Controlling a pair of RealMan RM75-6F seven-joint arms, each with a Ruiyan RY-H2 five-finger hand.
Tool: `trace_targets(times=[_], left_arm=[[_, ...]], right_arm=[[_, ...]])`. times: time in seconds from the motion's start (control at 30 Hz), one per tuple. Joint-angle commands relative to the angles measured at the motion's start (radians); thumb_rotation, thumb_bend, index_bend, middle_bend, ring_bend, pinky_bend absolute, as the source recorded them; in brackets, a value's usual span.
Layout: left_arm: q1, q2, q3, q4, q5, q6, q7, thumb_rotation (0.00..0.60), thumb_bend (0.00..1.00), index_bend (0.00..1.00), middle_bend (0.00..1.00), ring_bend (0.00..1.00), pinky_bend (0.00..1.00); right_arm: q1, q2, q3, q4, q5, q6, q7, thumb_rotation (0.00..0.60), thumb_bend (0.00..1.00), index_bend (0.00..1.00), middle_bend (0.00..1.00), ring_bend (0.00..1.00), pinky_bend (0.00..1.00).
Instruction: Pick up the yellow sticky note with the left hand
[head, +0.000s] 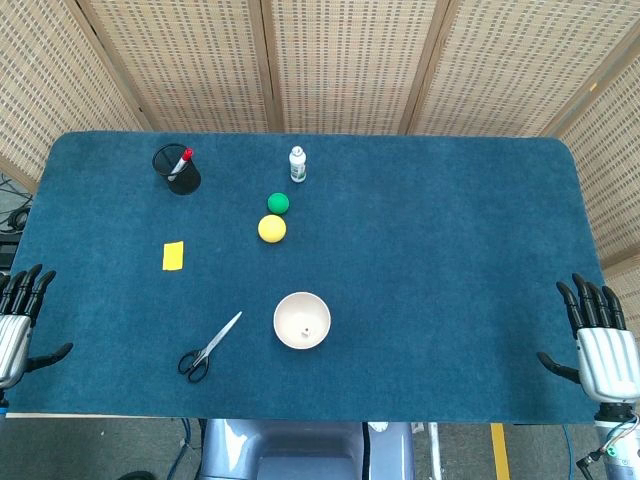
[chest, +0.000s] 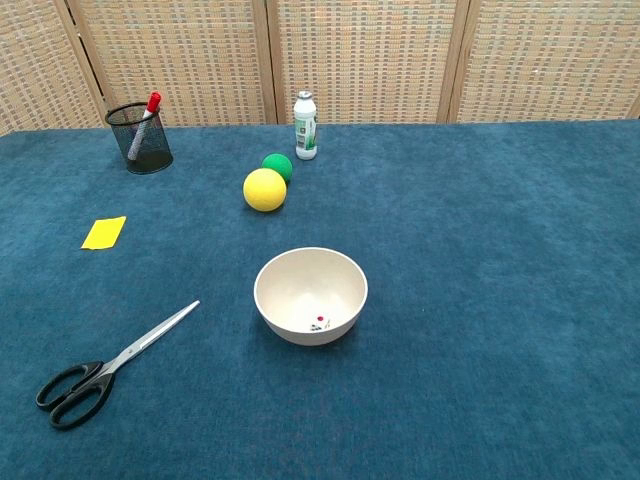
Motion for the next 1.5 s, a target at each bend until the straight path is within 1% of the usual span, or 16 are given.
trace_targets(times=[0.03, 0.3, 0.4, 0.5, 0.57, 0.6, 0.63, 0.73, 0.87, 0.97, 1.13, 1.27, 1.37, 1.5], left_arm=[[0.001, 0.0, 0.001, 0.001, 0.001, 0.0, -0.001, 0.6, 0.0, 0.0, 0.0, 0.0, 0.0], [-0.008, -0.006, -0.002, 0.013, -0.007, -0.016, 0.0, 0.6, 0.0, 0.0, 0.0, 0.0, 0.0], [-0.04, -0.018, -0.017, 0.04, -0.011, -0.055, -0.01, 0.6, 0.0, 0.0, 0.0, 0.0, 0.0], [-0.108, -0.042, -0.052, 0.09, -0.036, -0.145, -0.056, 0.6, 0.0, 0.0, 0.0, 0.0, 0.0], [-0.174, -0.062, -0.073, 0.135, -0.064, -0.251, -0.093, 0.6, 0.0, 0.0, 0.0, 0.0, 0.0], [-0.193, -0.069, -0.079, 0.149, -0.073, -0.28, -0.101, 0.6, 0.01, 0.0, 0.0, 0.0, 0.0], [-0.223, -0.086, -0.091, 0.174, -0.086, -0.321, -0.108, 0.6, 0.03, 0.01, 0.0, 0.0, 0.0], [-0.289, -0.144, -0.121, 0.251, -0.115, -0.391, -0.106, 0.6, 0.08, 0.1, 0.0, 0.0, 0.0], [-0.345, -0.207, -0.147, 0.328, -0.161, -0.454, -0.091, 0.6, 0.09, 0.23, 0.0, 0.0, 0.0], [-0.381, -0.259, -0.16, 0.395, -0.191, -0.487, -0.072, 0.6, 0.09, 0.24, 0.0, 0.0, 0.0], [-0.423, -0.337, -0.166, 0.491, -0.239, -0.542, -0.059, 0.6, 0.11, 0.25, 0.0, 0.0, 0.0], [-0.452, -0.412, -0.173, 0.588, -0.267, -0.569, -0.072, 0.6, 0.11, 0.26, 0.0, 0.0, 0.0], [-0.473, -0.462, -0.174, 0.661, -0.266, -0.581, -0.095, 0.6, 0.11, 0.26, 0.0, 0.0, 0.0], [-0.495, -0.497, -0.168, 0.72, -0.252, -0.593, -0.123, 0.6, 0.11, 0.27, 0.0, 0.0, 0.0]], right_arm=[[-0.001, 0.001, 0.0, -0.001, -0.001, 0.002, 0.001, 0.6, 0.0, 0.0, 0.0, 0.0, 0.0], [-0.003, 0.004, -0.003, -0.008, -0.008, 0.006, 0.002, 0.6, 0.0, 0.0, 0.0, 0.0, 0.0], [-0.001, 0.005, -0.002, -0.013, -0.009, 0.004, 0.003, 0.6, 0.0, 0.0, 0.0, 0.0, 0.0], [0.003, 0.0, -0.007, -0.009, -0.008, -0.011, -0.002, 0.6, 0.0, 0.0, 0.0, 0.0, 0.0], [0.01, -0.005, -0.011, 0.0, -0.004, -0.03, -0.007, 0.6, 0.0, 0.0, 0.0, 0.0, 0.0], [0.011, -0.007, -0.011, 0.001, -0.002, -0.034, -0.006, 0.6, 0.0, 0.0, 0.0, 0.0, 0.0], [0.013, -0.008, -0.011, 0.002, -0.001, -0.038, -0.004, 0.6, 0.0, 0.0, 0.0, 0.0, 0.0], [0.017, -0.009, -0.009, 0.007, 0.005, -0.047, 0.005, 0.6, 0.0, 0.0, 0.0, 0.0, 0.0], [0.02, -0.008, -0.007, 0.013, 0.015, -0.059, 0.018, 0.6, 0.0, 0.0, 0.0, 0.0, 0.0], [0.023, -0.007, -0.005, 0.019, 0.024, -0.068, 0.034, 0.6, 0.0, 0.0, 0.0, 0.0, 0.0], [0.027, -0.003, -0.003, 0.027, 0.03, -0.078, 0.056, 0.6, 0.0, 0.0, 0.0, 0.0, 0.0], [0.03, -0.003, -0.006, 0.028, 0.025, -0.082, 0.064, 0.6, 0.0, 0.0, 0.0, 0.0, 0.0], [0.031, -0.002, -0.007, 0.029, 0.023, -0.083, 0.067, 0.6, 0.0, 0.0, 0.0, 0.0, 0.0], [0.032, -0.001, -0.01, 0.027, 0.019, -0.085, 0.067, 0.6, 0.0, 0.0, 0.0, 0.0, 0.0]])
